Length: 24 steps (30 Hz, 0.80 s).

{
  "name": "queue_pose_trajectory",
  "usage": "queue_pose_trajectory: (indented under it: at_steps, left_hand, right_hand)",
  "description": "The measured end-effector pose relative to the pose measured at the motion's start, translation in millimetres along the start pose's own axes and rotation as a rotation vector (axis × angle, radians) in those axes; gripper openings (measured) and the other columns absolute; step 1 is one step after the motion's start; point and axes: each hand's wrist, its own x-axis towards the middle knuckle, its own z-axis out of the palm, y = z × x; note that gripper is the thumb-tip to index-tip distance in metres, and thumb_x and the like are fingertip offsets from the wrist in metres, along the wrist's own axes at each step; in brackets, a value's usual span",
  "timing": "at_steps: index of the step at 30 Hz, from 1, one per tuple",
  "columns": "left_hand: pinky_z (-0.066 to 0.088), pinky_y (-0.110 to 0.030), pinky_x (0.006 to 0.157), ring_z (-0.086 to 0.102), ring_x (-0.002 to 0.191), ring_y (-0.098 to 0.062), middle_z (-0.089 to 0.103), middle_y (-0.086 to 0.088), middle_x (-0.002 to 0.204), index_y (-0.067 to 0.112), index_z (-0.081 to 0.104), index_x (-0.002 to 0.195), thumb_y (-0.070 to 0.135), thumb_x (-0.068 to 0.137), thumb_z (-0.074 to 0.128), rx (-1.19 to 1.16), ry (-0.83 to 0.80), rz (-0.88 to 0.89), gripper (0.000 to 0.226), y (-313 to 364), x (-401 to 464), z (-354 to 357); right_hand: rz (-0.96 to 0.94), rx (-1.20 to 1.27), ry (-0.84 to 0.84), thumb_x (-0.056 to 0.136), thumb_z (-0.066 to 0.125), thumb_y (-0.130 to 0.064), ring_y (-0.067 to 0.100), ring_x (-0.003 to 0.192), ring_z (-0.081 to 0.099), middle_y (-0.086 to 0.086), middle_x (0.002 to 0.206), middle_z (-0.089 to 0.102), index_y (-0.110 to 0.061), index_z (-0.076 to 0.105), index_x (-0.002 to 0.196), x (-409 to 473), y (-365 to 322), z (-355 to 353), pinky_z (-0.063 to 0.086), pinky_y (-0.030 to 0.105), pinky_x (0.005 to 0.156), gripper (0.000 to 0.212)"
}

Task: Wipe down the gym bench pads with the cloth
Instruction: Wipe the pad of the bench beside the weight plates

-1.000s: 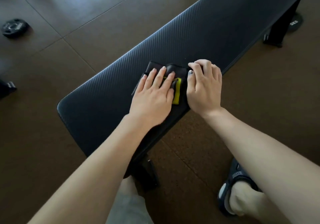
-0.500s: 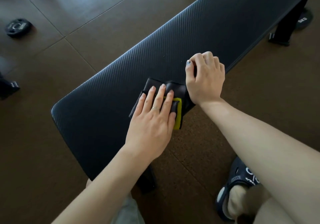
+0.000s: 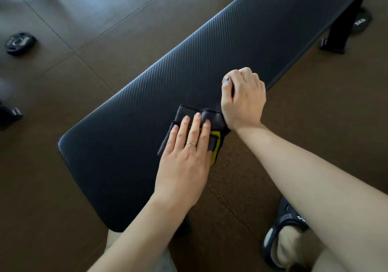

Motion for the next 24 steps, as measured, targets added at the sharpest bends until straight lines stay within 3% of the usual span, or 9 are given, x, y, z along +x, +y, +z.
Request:
queue_pose_trajectory:
  at_steps: [7, 12, 16, 24]
  left_hand:
    - [0.011, -0.046, 0.13, 0.008, 0.16, -0.029, 0.013, -0.013, 0.172, 0.01, 0.016, 0.164, 0.038, 0.111, 0.027, -0.047, 0.037, -0.015, 0.061, 12, 22, -1]
    - [0.017, -0.045, 0.128, 0.014, 0.158, -0.028, 0.016, -0.01, 0.171, 0.013, 0.02, 0.164, 0.033, 0.111, 0.037, 0.031, 0.019, 0.036, 0.059, -15, -27, 3]
    - [0.022, -0.045, 0.126, 0.018, 0.157, -0.027, 0.022, -0.009, 0.169, 0.014, 0.026, 0.162, 0.04, 0.108, 0.03, 0.063, -0.013, 0.042, 0.06, -25, -36, 1]
    - [-0.011, -0.038, 0.128, -0.015, 0.158, -0.018, -0.007, 0.001, 0.173, 0.024, 0.0, 0.166, 0.046, 0.11, 0.007, -0.106, -0.086, -0.006, 0.06, -13, 49, -11]
  right_hand:
    - [-0.003, -0.017, -0.05, 0.102, 0.04, -0.027, 0.017, 0.088, 0.053, 0.0, 0.098, 0.06, -0.016, 0.063, 0.094, 3, -1, -4, 0.029, 0.025, 0.081, 0.027]
    - [-0.073, 0.004, -0.12, 0.103, 0.037, -0.027, 0.017, 0.091, 0.052, 0.002, 0.101, 0.058, -0.015, 0.062, 0.096, 3, 3, -10, 0.029, 0.025, 0.082, 0.028]
    - [-0.042, -0.01, -0.08, 0.103, 0.04, -0.026, 0.016, 0.09, 0.051, 0.001, 0.101, 0.058, -0.017, 0.061, 0.095, 0, 2, -6, 0.029, 0.026, 0.081, 0.024]
    - [-0.043, -0.086, -0.087, 0.105, 0.036, -0.032, 0.02, 0.092, 0.054, 0.005, 0.103, 0.058, -0.016, 0.06, 0.1, 2, -2, -6, 0.039, 0.035, 0.084, 0.029]
